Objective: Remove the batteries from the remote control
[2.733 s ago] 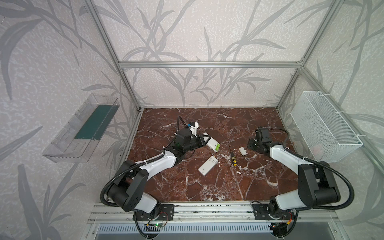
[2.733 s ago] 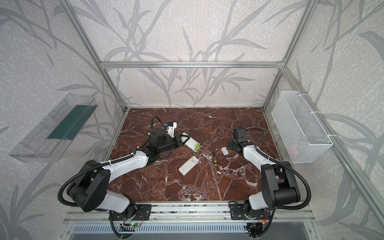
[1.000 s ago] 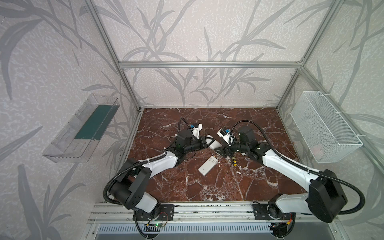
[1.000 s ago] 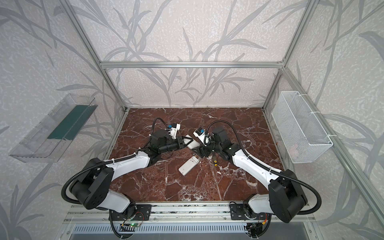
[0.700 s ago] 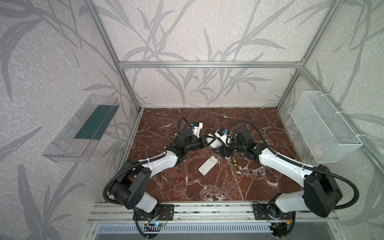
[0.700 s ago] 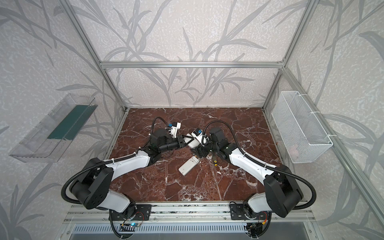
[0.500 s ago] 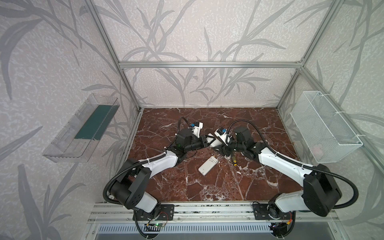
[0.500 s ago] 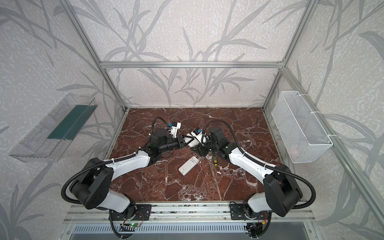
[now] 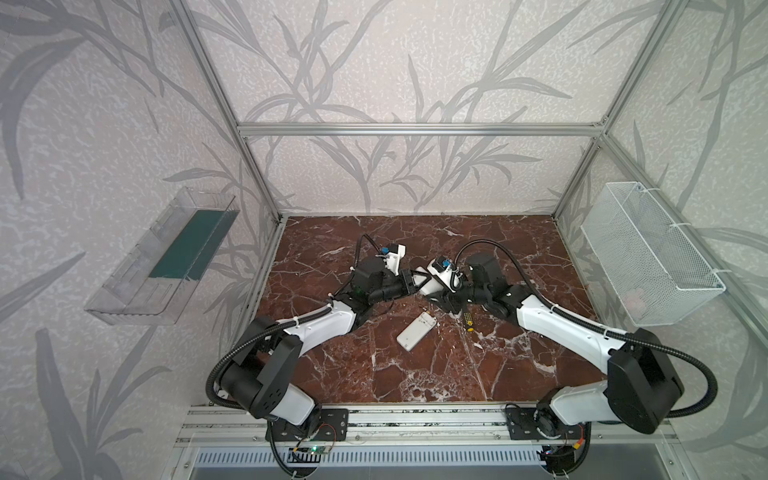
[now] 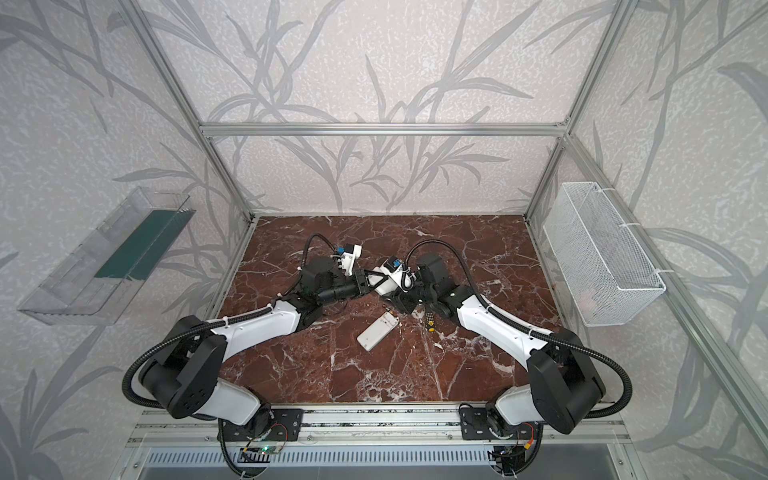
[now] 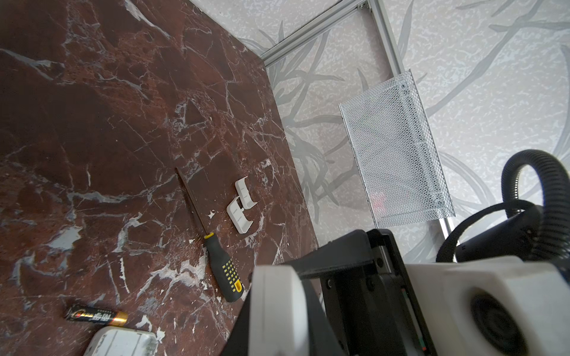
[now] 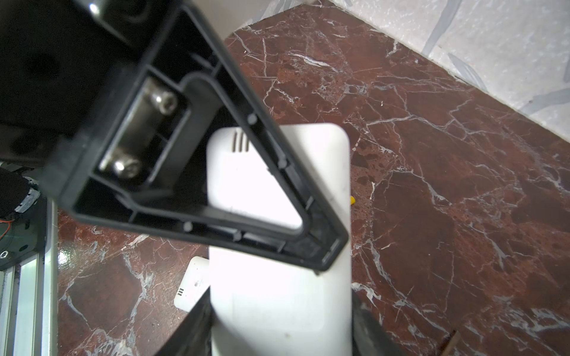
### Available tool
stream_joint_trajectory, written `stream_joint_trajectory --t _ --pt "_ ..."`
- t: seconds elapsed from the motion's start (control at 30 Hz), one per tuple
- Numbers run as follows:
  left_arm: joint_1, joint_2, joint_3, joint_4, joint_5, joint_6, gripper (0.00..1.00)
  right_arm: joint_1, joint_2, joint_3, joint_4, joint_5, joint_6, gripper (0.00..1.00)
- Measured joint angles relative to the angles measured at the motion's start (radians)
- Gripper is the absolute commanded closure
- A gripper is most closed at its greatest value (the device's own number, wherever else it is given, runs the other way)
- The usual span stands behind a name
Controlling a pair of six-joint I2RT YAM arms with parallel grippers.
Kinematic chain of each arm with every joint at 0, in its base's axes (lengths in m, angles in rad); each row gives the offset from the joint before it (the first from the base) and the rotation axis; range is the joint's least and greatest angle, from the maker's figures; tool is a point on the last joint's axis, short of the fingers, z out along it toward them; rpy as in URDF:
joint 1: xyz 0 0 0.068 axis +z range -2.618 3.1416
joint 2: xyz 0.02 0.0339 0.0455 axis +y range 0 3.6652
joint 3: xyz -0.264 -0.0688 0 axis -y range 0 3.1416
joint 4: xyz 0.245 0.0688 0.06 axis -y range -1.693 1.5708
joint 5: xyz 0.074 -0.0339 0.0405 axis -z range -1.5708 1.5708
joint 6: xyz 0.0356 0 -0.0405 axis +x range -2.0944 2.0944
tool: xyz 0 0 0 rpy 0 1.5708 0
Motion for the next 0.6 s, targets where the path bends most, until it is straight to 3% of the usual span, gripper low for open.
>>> stream_joint_trajectory --t 0.1,0.17,0.27,0.33,0.6 --pt "0.000 0.000 0.000 -0.004 -0.006 0.006 0.58 0.001 0.000 0.009 -0.020 0.001 -0.013 0.67" --pt "0.001 0.000 0.000 -0.004 -0.010 0.009 0.36 0.001 0.000 0.019 -0.047 0.000 -0.032 0.67" --pt "0.009 -0.003 -0.002 -0.006 -0.017 0.007 0.19 0.001 0.000 0.042 -0.106 -0.001 -0.072 0.67" --pt "0.019 -0.016 -0.006 -0.015 -0.028 0.011 0.01 0.001 0.000 0.057 -0.146 -0.003 -0.103 0.67" --pt "0.138 -0.171 -0.023 -0.187 -0.099 0.060 0.01 0.019 0.003 0.078 -0.287 -0.047 -0.183 0.67"
